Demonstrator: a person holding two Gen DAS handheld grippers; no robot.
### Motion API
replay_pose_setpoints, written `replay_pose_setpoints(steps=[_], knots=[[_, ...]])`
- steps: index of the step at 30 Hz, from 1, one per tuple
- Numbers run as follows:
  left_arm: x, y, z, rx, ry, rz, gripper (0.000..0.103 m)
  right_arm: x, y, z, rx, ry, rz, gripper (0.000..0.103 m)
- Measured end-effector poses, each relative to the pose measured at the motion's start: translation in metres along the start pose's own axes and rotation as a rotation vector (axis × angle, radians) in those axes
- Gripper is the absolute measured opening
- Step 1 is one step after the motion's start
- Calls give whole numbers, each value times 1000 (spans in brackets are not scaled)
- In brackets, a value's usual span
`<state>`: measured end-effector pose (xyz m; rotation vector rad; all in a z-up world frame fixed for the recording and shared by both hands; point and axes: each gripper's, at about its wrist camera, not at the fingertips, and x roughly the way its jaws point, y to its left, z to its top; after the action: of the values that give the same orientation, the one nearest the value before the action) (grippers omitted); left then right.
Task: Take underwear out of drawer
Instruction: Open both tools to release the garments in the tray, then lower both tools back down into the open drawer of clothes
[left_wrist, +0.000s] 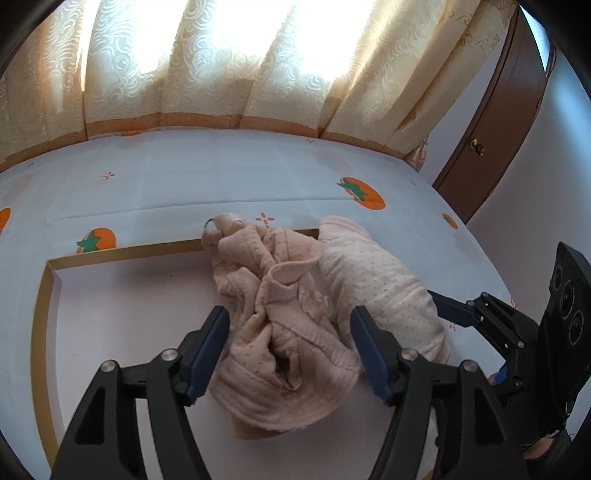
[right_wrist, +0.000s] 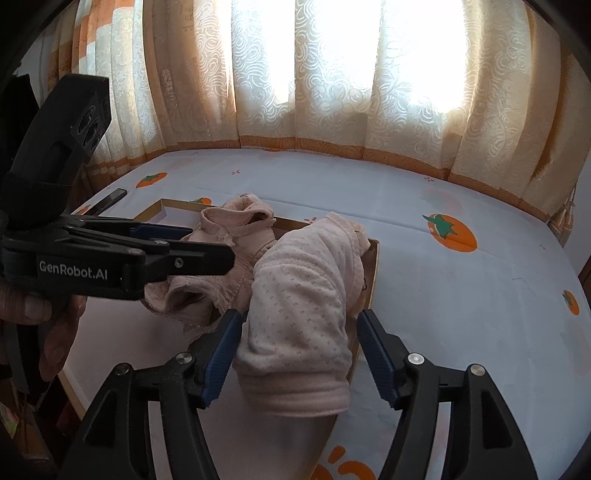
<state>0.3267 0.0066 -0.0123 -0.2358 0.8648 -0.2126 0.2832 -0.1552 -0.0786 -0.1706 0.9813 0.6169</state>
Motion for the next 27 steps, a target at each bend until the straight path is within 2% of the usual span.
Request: replay_pose_setpoints(steps=[8, 14, 20, 27], knots=[[-23, 0, -10, -12, -35, -8, 71, -29, 4, -11, 14, -35, -1, 68], [-52, -7, -29, 18, -82, -18, 71, -60, 9, -29, 29, -69, 7, 69], [-84, -18, -55, 47, -130, -63, 72, -99, 23, -61, 48, -116, 55, 73], [-114, -23, -99, 70, -141, -113, 74, -134, 53, -105, 35, -150, 88, 74]])
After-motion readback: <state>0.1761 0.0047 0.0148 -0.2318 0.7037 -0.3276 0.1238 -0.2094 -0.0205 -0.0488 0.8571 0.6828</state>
